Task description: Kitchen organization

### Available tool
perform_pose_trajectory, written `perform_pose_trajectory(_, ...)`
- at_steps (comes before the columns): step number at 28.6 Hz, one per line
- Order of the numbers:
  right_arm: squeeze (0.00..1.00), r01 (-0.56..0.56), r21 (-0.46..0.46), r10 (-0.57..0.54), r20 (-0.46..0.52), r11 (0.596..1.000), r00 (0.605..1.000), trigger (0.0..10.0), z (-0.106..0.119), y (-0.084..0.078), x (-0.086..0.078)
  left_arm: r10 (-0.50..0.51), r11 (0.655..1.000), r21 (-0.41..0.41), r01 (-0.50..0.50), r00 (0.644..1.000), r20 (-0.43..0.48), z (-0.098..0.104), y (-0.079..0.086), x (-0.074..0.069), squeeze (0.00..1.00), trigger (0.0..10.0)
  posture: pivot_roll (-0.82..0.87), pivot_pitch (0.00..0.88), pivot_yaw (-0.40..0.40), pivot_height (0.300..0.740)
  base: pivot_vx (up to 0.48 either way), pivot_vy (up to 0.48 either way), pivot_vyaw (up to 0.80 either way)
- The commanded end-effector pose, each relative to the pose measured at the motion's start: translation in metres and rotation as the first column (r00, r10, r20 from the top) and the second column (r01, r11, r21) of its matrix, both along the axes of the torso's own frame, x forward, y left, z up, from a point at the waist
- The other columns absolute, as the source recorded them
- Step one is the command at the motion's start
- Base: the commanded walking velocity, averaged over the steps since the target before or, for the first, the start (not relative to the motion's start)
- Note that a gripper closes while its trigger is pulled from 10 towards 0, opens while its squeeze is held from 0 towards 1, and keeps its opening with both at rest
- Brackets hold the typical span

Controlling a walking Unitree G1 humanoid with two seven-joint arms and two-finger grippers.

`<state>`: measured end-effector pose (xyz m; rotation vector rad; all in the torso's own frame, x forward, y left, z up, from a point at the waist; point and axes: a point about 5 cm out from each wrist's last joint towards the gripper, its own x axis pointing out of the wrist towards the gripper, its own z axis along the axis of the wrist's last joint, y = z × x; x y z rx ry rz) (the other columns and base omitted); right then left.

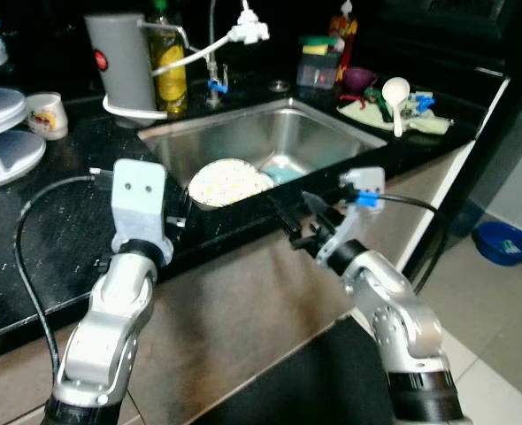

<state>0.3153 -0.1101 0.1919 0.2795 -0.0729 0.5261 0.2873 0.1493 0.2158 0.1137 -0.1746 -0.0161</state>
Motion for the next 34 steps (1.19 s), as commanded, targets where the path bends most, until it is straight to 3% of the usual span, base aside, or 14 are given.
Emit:
perform_pose_trajectory(1, 0.00, -0.003, 0.005, 0.002, 0.005, 1.000, 1.000, 10.0, 0.002, 0.000, -0.001, -0.003, 1.000, 0.011, 0.003, 1.000, -0.012, -0.002, 0.000, -0.001, 0.00, 10.0, -0.01, 0.000, -0.054, 0.740, -0.307, 0.000, 0.00)
perform_pose_trajectory(12, 0.00, -0.024, 0.003, 0.024, 0.016, 1.000, 1.000, 10.0, 0.004, -0.001, -0.002, 0.003, 1.000, 0.009, -0.003, 1.000, -0.023, -0.005, 0.001, 0.000, 0.00, 10.0, -0.01, 0.000, -0.059, 0.740, -0.307, 0.000, 0.05)
perform_pose_trajectory(34, 0.00, -0.137, -0.016, 0.138, 0.109, 0.990, 0.984, 10.0, 0.024, 0.008, -0.006, 0.037, 0.999, 0.028, -0.038, 0.999, 0.013, -0.003, 0.006, 0.000, 0.00, 10.0, 0.00, 0.000, -0.062, 0.740, 0.000, 0.000, 0.79)
